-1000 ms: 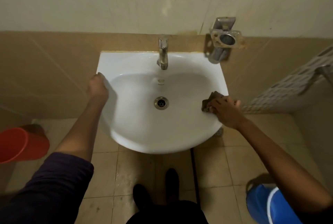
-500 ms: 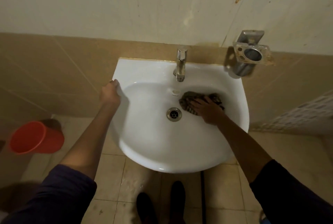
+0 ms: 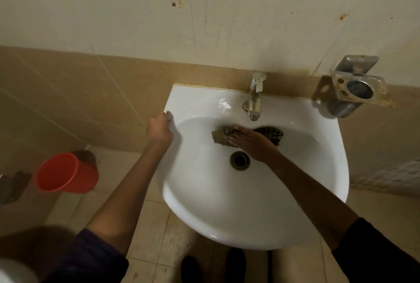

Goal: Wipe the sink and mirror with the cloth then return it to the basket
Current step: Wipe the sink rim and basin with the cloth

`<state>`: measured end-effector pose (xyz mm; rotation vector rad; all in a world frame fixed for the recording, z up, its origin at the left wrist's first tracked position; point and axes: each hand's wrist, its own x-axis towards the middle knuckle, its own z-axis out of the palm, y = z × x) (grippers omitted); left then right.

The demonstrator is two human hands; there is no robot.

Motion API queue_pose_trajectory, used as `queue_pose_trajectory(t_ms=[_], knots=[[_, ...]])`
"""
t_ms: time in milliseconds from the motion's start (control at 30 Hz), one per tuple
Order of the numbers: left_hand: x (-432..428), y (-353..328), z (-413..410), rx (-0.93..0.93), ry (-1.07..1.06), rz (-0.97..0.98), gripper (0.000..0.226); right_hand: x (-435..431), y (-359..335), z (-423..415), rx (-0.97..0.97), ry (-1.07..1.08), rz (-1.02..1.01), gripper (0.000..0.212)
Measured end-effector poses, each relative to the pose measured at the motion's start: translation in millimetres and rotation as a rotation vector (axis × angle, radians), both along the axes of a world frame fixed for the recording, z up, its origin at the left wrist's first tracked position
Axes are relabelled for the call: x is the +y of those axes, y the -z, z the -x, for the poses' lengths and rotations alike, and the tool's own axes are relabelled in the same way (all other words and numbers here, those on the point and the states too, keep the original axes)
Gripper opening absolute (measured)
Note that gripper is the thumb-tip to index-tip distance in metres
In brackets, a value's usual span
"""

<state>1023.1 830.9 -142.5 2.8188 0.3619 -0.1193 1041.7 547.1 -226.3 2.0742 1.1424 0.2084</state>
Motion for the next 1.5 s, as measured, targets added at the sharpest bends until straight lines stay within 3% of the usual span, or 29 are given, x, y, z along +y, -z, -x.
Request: queue_pose_trajectory(t_ms=[100, 267, 367, 467, 533, 700, 900, 1067, 1200, 1367, 1500], knots=[[3.5, 3.9, 1.7, -0.011, 0.019, 0.019, 0.040, 58.4, 1.4, -2.5, 0.271, 0.120, -0.245, 0.045], [4.5, 6.0, 13.9, -0.048, 0.031, 0.101, 0.054, 126.4, 11.1, 26.8, 0.628, 0.351, -0.646, 0.063], [4.7, 7.3, 15.8, -0.087, 0.037, 0.157, 0.057, 141.0, 2.2, 53.7, 0.908, 0.528, -0.953, 0.059], [1.9, 5.0, 16.4, -0.097, 0.012, 0.180, 0.058, 145.5, -36.2, 79.4, 1.392, 0.640, -1.069, 0.052], [1.1, 2.7, 17.2, -0.093, 0.003, 0.174, 0.057, 137.9, -58.5, 105.2, 1.545, 0.653, -1.021, 0.053], [5.3, 0.2, 16.8, -0.091, 0.029, 0.166, 0.049, 70.8, -56.1, 155.5, 1.564, 0.449, -0.747, 0.062], [4.9, -0.5, 15.2, -0.095, 0.023, 0.142, 0.041, 23.2, -34.7, 137.8, 1.358, 0.514, -0.452, 0.059], [4.5, 2.5, 14.7, -0.092, 0.016, 0.141, 0.043, 66.9, -3.5, 82.5, 1.062, 0.539, -0.481, 0.079], [6.5, 0.1, 10.9, -0.029, 0.059, 0.050, 0.047, 79.9, 15.6, 67.6, 0.908, 0.761, -0.623, 0.072], [5.5, -1.9, 12.5, -0.030, 0.058, 0.065, 0.045, 72.8, -14.0, 108.7, 1.115, 0.752, -0.577, 0.056], [7.3, -1.1, 12.7, -0.064, 0.049, 0.096, 0.043, 25.8, -66.3, 158.9, 1.382, 0.650, -0.482, 0.063]])
